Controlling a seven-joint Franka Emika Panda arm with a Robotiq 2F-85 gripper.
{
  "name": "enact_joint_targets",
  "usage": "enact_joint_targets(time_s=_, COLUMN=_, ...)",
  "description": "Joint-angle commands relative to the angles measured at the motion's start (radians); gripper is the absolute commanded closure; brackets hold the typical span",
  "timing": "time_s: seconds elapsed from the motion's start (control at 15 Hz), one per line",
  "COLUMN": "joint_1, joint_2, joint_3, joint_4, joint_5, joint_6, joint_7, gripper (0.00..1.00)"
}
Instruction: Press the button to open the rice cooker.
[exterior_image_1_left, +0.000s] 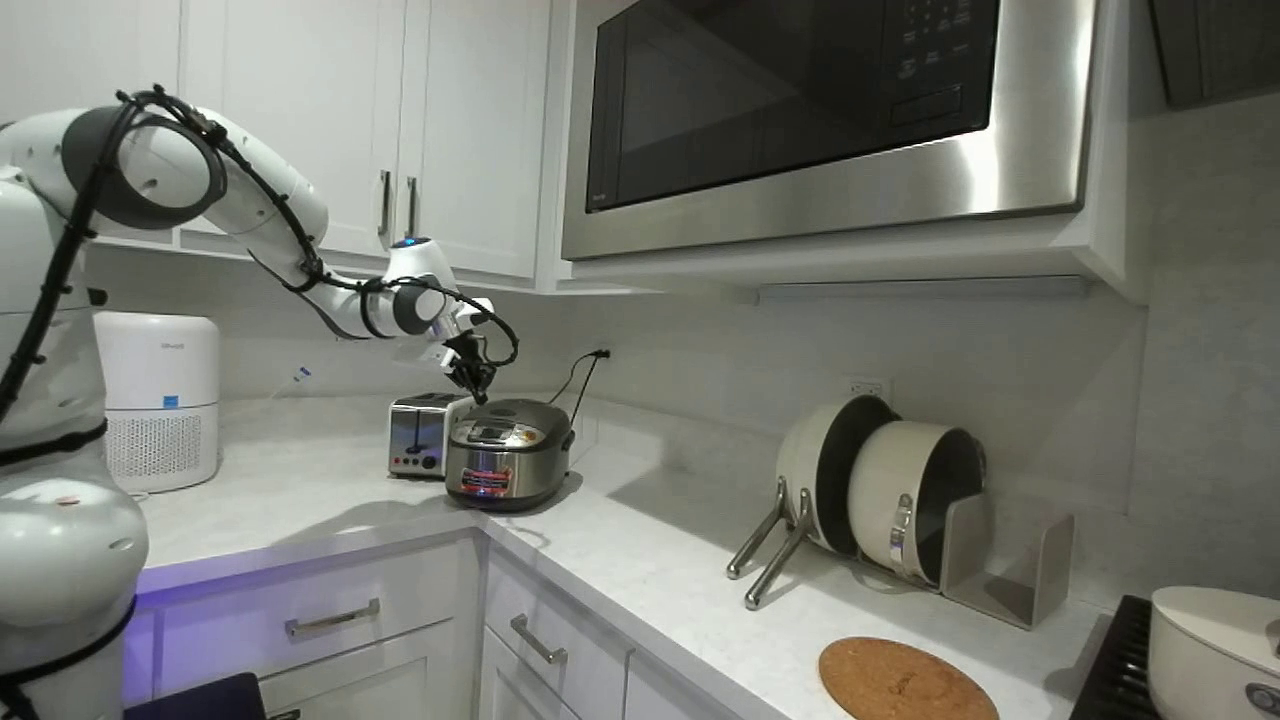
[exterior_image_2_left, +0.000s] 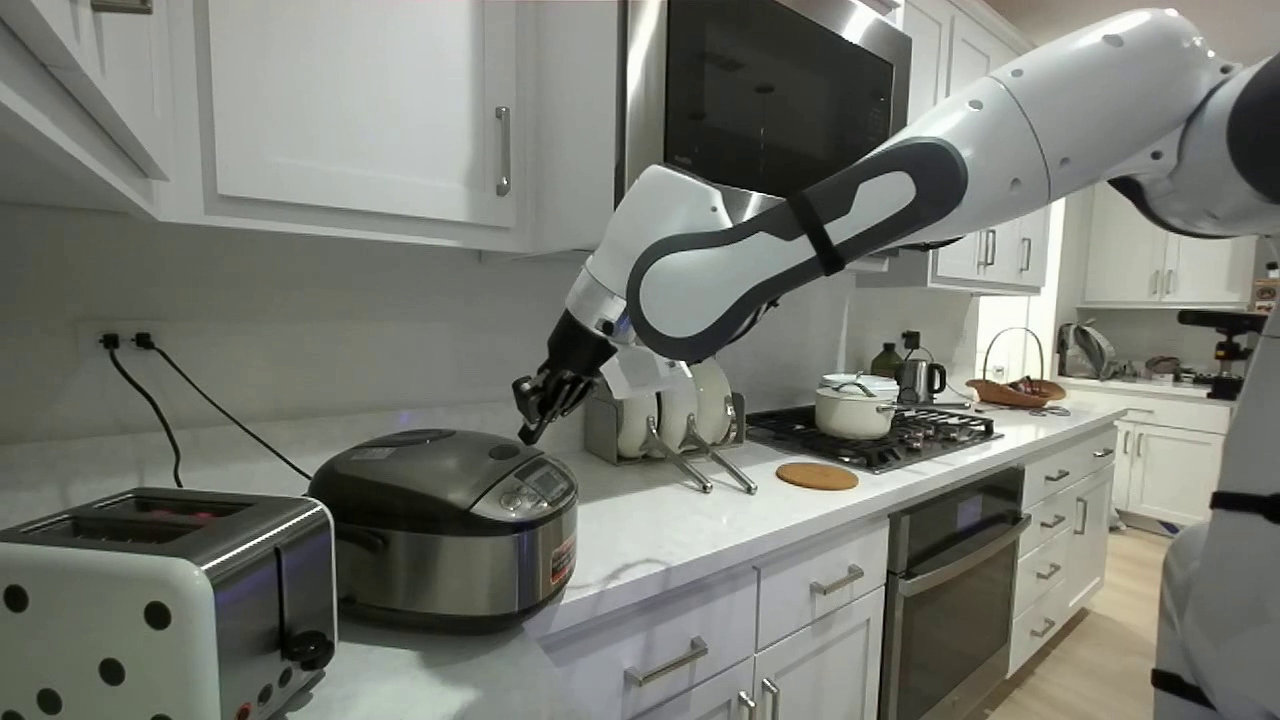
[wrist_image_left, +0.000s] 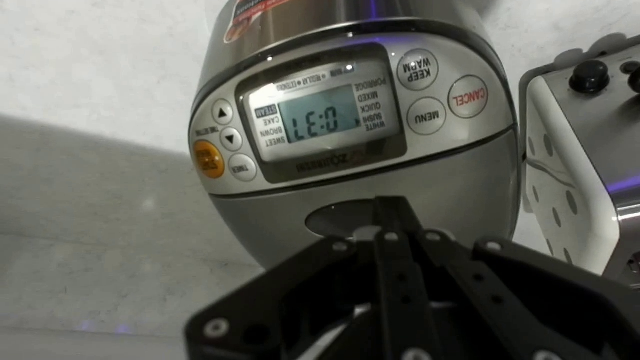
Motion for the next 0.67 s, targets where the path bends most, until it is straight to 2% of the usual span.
enact_joint_targets(time_s=0.0, joint_1=-0.007, joint_2=0.028, joint_3=0.007, joint_4=0.032, joint_5=-0.019, joint_6=0.018, joint_7=0.028, gripper=1.00)
enact_joint_targets(time_s=0.27, joint_1=-0.002, joint_2=0.042, joint_3=0.004, joint_4=0.040, joint_5=-0.006, joint_6=0.033, joint_7=0.017, gripper=1.00)
enact_joint_targets(time_s=0.6, joint_1=0.001, joint_2=0.074, joint_3=0.000, joint_4=0.047, joint_5=0.004, joint_6=0.110, joint_7=0.005, gripper=1.00)
